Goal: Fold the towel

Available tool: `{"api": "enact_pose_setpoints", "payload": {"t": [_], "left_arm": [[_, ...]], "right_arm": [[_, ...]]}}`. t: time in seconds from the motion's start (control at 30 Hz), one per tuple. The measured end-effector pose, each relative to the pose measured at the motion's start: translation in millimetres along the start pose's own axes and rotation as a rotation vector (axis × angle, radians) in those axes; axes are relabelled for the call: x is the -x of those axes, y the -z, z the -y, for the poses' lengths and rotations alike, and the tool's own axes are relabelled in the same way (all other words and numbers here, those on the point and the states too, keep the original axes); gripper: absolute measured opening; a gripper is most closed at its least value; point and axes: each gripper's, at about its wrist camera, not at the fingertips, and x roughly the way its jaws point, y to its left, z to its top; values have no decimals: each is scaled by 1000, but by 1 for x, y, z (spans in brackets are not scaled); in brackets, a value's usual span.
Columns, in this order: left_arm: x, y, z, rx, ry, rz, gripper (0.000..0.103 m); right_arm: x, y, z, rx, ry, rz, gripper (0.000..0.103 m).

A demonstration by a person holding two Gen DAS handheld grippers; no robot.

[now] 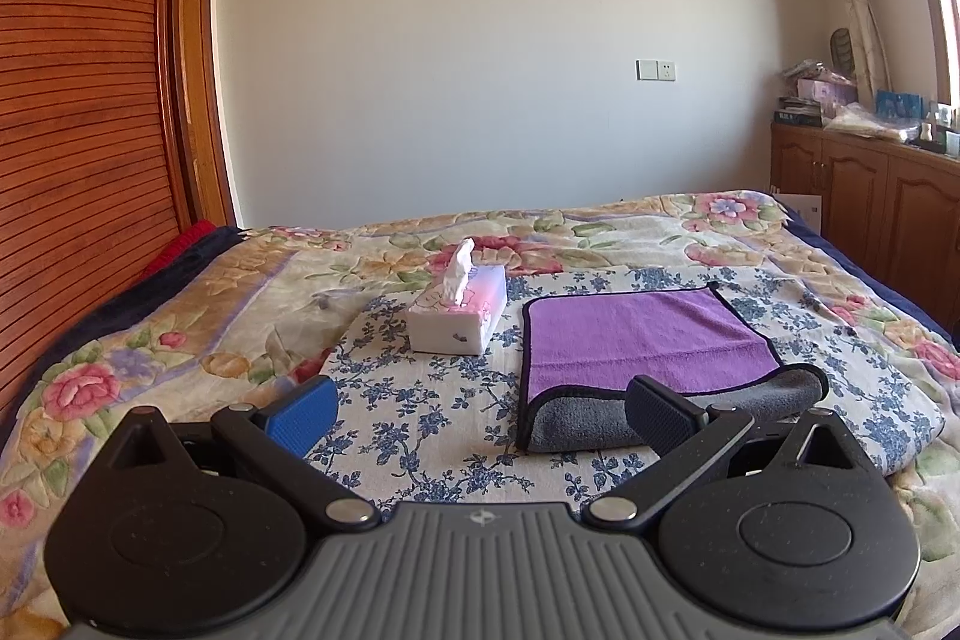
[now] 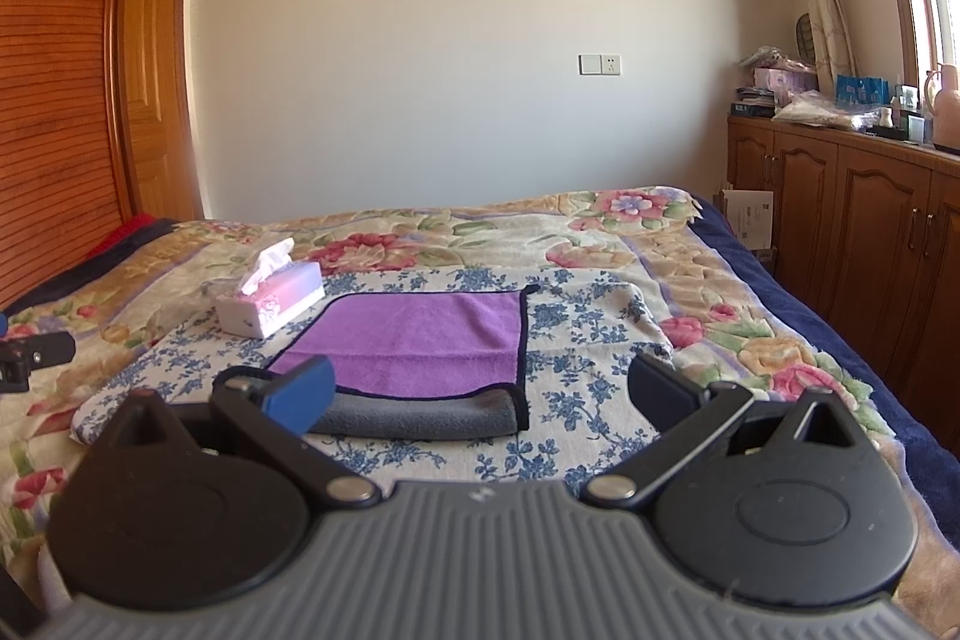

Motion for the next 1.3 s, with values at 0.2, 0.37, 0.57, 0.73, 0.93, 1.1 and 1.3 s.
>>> {"api": "enact_pose_setpoints", "payload": {"t": [0.2,0.37,0.57,0.73,0.93,1.1,1.3], "left_arm": [[-9,-3,3,-18,6,-19,103],[-16,-4,3,-23,7,-28,103],[-22,-6,4,-23,14,-44,103],[-25,-8,6,-42,24,-37,103],[-30,-9,9,-50,27,-46,103],[-36,-10,10,-52,27,-58,103],[-46,-12,12,-48,37,-71,103]], "right_arm": [[-8,4,0,3,3,-18,103],[-9,1,1,-1,3,-26,103],[-14,1,2,-5,1,-35,103],[-17,0,2,-6,-1,-37,103],[-24,0,1,7,-8,-44,103],[-30,-1,2,11,-14,-52,103],[-41,-2,4,17,-15,-73,103]]}}
